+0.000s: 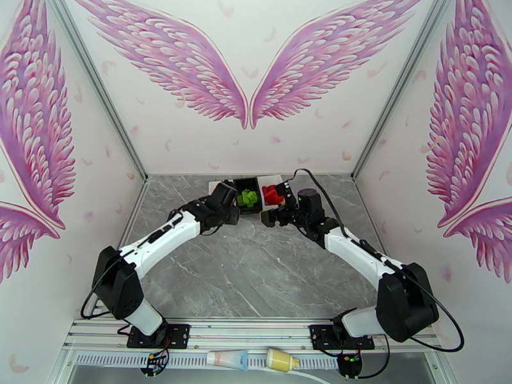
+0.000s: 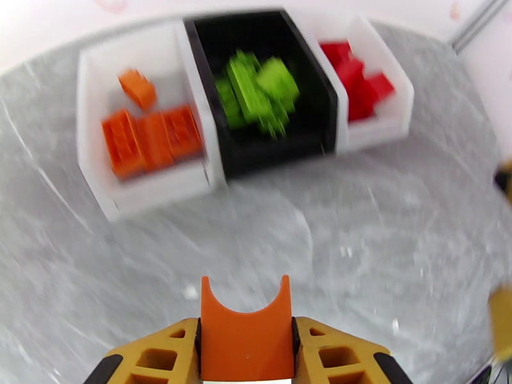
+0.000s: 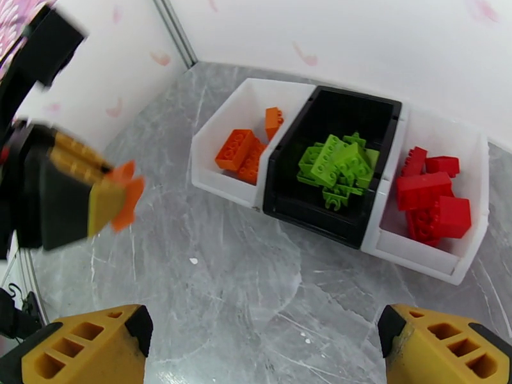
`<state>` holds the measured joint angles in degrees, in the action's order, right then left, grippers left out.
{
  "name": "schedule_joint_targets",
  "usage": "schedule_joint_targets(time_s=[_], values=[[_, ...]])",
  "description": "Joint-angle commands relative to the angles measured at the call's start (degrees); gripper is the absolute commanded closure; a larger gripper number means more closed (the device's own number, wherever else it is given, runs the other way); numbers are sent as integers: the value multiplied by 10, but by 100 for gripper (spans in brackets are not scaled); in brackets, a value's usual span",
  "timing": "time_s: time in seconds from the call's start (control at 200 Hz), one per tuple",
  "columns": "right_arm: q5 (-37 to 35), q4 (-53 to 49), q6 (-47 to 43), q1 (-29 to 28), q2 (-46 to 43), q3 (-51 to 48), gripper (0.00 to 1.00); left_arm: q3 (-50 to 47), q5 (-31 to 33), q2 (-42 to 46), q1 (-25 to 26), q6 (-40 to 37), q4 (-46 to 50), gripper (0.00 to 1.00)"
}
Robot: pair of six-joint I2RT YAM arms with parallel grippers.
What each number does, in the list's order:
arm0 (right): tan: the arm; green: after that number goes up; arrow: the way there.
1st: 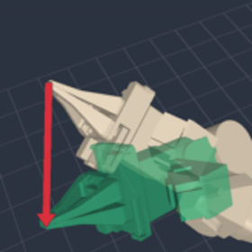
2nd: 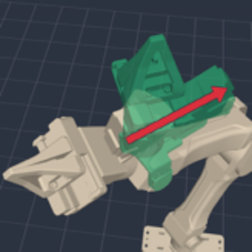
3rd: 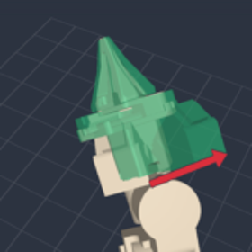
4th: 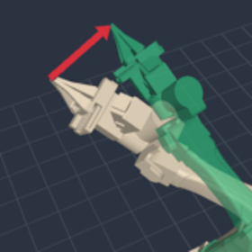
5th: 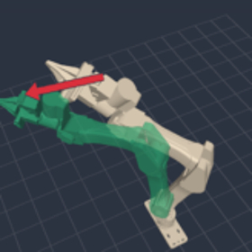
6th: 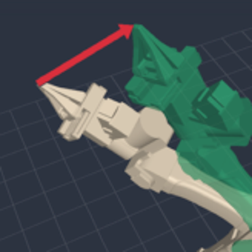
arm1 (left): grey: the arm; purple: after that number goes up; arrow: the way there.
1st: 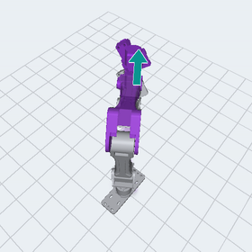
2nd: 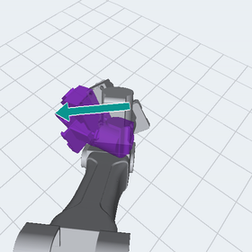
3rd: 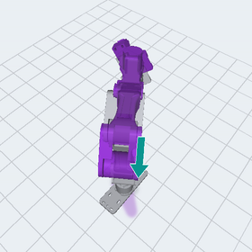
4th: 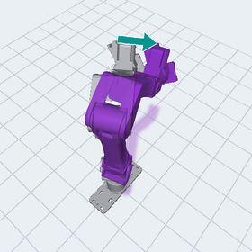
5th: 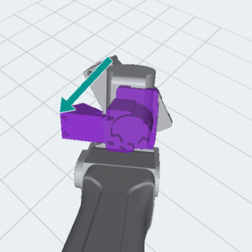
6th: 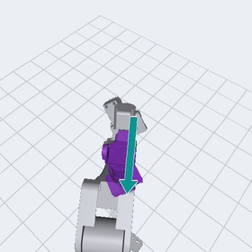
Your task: Sort the legos into containers by color
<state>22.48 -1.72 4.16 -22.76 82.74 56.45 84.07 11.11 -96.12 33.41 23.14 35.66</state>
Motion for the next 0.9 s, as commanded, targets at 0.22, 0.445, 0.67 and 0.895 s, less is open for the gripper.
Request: schedule_joint_targets(time_s=[0.22,0.445,0.67,0.895], values=[[24,37,-27,-40,81,86,1,176,-56,-183,-85,-87,-23,64],[44,37,-38,-57,122,131,1,259,-63,-287,-105,-87,-45,64],[33,21,-64,-59,128,146,1,310,-76,-343,-119,-80,-38,64],[17,14,-72,-58,118,144,1,331,-93,-354,-126,-80,-41,52]])
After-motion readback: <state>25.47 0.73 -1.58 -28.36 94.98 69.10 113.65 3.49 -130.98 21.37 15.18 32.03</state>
